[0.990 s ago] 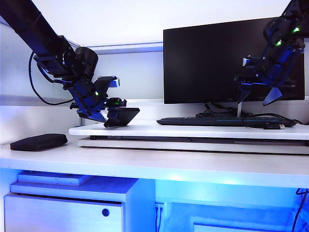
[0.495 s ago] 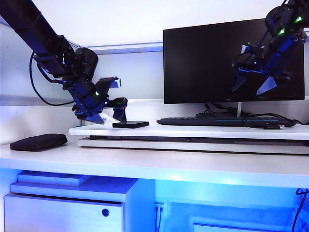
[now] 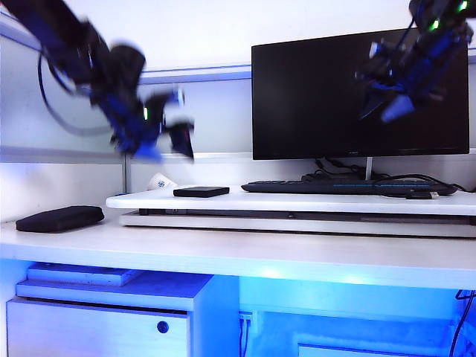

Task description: Unplug the data cable of the portable hard drive.

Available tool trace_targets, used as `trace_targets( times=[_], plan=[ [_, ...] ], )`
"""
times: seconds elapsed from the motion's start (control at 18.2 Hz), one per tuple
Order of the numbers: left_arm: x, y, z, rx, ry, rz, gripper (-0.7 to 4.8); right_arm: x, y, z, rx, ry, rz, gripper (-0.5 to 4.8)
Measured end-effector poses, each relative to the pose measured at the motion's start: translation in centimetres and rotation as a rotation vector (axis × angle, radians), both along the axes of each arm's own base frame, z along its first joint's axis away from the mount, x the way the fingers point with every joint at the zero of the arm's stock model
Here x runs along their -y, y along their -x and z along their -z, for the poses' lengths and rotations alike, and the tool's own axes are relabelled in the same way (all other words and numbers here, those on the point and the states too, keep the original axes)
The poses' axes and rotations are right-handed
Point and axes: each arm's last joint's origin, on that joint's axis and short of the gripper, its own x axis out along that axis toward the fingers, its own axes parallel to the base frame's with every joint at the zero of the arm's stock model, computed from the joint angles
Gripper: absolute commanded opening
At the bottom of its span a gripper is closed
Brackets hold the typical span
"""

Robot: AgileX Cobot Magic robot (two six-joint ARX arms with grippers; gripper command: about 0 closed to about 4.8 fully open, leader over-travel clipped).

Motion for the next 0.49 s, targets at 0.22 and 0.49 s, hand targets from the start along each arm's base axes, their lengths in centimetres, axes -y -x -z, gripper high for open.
trace_targets(
  times=[0.22, 0.49],
  plan=[
    [-0.5, 2.4, -6.8, 0.143, 0.054, 0.041, -0.06, -0.1, 1.9, -3.9, 0.116, 0.027, -0.016, -0.08],
    [-1.4, 6.1, -13.9, 0.312, 0.09, 0.042, -0.06, 0.0, 5.8, -10.9, 0.373, 0.049, -0.007, -0.09]
  ],
)
